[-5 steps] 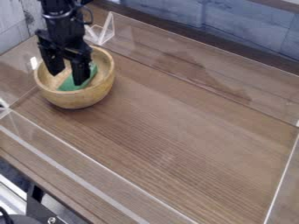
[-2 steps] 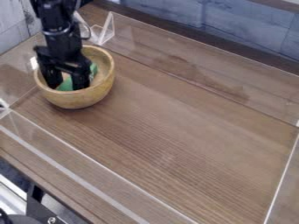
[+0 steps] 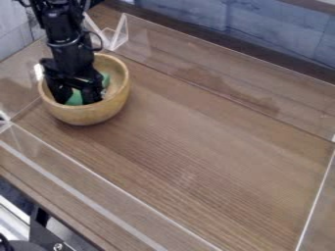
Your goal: Move green stick from inside the wooden bowl to the table next to it
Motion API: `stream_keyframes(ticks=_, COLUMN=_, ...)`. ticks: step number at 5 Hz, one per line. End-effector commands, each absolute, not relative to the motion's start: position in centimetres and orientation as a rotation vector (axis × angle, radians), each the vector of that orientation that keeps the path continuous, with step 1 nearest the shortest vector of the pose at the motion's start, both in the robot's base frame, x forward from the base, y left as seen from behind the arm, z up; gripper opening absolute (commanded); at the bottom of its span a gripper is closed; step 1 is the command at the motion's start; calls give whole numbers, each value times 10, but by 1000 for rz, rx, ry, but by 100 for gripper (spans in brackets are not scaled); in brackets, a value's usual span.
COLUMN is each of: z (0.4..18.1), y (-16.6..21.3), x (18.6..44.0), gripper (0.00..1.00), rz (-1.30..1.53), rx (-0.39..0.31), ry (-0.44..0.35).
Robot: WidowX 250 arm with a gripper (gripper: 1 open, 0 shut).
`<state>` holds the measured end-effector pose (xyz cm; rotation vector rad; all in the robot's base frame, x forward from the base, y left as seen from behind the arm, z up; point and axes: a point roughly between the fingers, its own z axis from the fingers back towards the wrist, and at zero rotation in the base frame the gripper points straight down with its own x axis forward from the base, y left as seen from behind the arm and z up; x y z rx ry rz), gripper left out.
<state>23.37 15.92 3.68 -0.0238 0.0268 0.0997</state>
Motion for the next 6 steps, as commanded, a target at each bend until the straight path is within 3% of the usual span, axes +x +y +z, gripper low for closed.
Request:
stream_keyframes(ticks=1, z=63, y=173, x=245, gripper=100, rz=74, rx=11, ry=-42)
stream_keyframes(ticks=3, z=46, y=189, x=266, gripper=100, rz=232, rx=14, ry=-43)
stream_keyframes(ticks=4, z=48, y=185, x=269, gripper=0, rz=193, rx=8, ry=-48)
stream_keyframes(ticks=6, z=79, y=211, x=276, gripper=0, rz=261, rx=-23, ry=-102)
